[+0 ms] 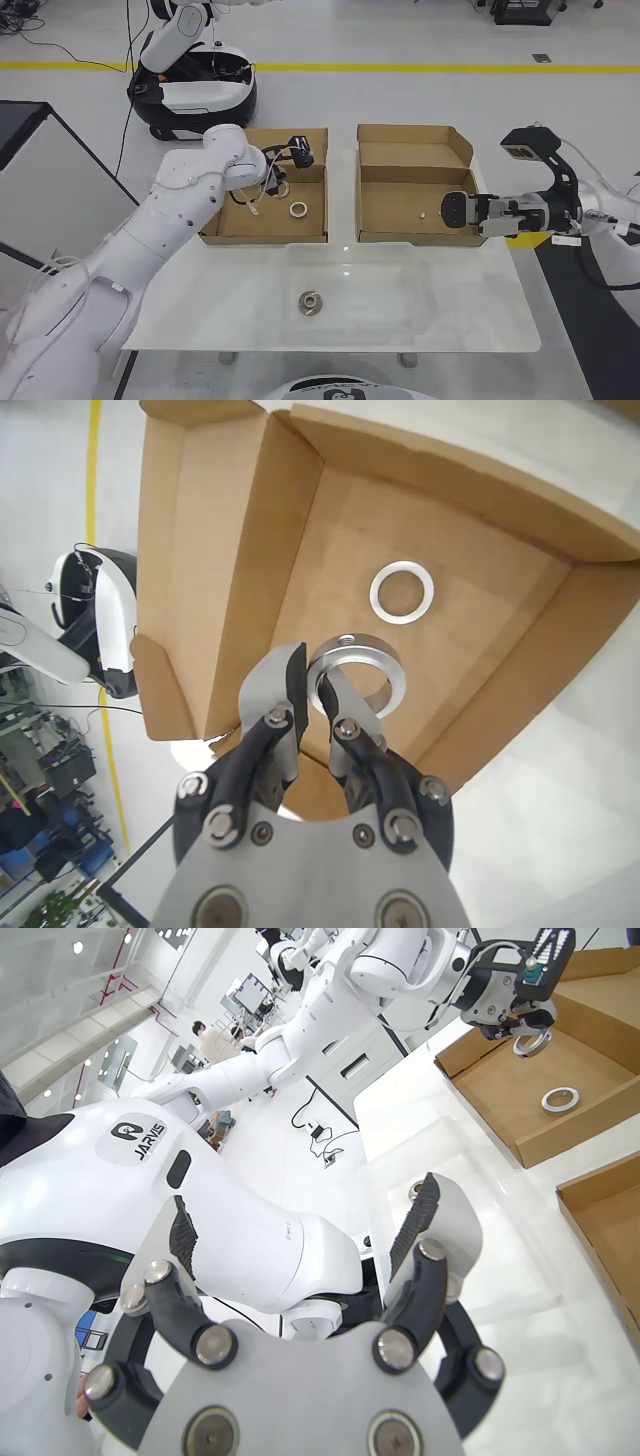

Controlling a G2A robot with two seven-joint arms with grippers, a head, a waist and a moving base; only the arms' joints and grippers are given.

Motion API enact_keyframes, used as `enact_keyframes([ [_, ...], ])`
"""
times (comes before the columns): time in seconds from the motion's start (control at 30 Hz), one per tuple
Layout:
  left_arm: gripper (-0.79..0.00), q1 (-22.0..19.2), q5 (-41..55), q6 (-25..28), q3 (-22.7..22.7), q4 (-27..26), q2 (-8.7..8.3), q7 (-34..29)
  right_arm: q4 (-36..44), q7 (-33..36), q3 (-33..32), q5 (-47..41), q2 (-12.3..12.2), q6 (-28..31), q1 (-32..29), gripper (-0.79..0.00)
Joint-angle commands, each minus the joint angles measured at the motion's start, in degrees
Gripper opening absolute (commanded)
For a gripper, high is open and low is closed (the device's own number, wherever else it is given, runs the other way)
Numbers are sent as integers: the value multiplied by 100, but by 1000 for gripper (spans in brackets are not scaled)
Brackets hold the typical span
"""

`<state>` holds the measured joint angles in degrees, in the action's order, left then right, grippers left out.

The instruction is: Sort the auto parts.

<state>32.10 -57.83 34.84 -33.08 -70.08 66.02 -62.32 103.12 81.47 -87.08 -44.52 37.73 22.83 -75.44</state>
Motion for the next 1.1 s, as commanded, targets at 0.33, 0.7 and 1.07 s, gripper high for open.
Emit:
enact_keyframes([
  [0.33, -785, -90, -579, 128, 591, 1062, 369, 549, 0, 0, 0, 0, 0, 0, 0, 0],
  [0.7, -739, -27, -715, 192, 692, 1440, 512, 661, 0, 0, 0, 0, 0, 0, 0, 0],
  [1.07, -634, 123, -694, 149, 583, 1606, 538, 788, 0, 0, 0, 0, 0, 0, 0, 0],
])
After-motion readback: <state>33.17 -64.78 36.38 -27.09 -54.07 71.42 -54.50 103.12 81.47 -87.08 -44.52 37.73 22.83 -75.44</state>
